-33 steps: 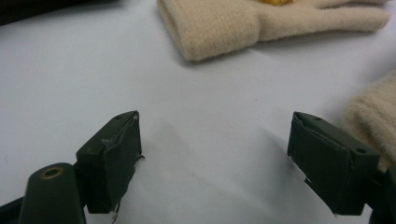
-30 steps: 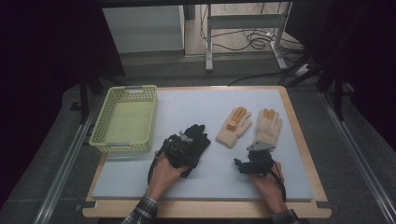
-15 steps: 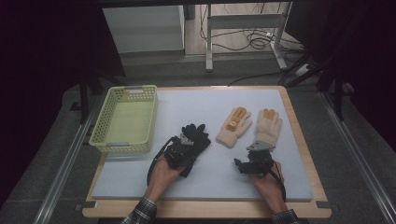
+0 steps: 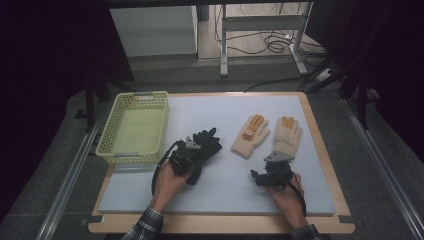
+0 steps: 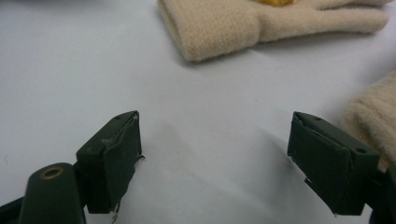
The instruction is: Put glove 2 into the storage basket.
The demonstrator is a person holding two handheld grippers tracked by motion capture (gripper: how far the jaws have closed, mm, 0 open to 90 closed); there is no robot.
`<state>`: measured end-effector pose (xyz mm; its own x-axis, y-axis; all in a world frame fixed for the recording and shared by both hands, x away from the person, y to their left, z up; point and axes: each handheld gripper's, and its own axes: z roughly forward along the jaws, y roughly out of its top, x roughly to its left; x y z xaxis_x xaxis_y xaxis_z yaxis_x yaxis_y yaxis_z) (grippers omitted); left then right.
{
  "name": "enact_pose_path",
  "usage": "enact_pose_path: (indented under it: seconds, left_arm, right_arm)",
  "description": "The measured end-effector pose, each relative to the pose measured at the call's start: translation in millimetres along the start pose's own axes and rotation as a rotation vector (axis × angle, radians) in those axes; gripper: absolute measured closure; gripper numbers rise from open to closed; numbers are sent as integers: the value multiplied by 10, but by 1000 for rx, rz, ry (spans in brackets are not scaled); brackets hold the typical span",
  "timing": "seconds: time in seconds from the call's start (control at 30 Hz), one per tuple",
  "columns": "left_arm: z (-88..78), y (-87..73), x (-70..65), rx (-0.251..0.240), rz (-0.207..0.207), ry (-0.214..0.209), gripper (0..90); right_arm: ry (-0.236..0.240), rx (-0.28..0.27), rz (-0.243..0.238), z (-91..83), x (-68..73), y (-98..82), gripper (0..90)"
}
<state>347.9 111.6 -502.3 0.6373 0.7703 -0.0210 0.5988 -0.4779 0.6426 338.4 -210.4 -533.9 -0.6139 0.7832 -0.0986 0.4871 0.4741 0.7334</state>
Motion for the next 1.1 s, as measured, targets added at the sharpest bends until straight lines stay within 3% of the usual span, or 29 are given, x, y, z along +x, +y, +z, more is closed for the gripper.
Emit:
enact_pose_path:
  seconds: [0.57, 0.87, 1.1]
  left_arm:
    - [-332, 327, 201, -18, 7, 60, 663]
    - [-573, 560, 419, -37, -1, 106, 661]
    - [-756, 630, 621, -55, -29, 160, 660]
  right_arm:
    - [-2, -1, -3, -3, 6, -1, 172]
    - [-4, -3, -6, -4, 9, -1, 172]
    - [-4, -6, -8, -1, 9, -2, 172]
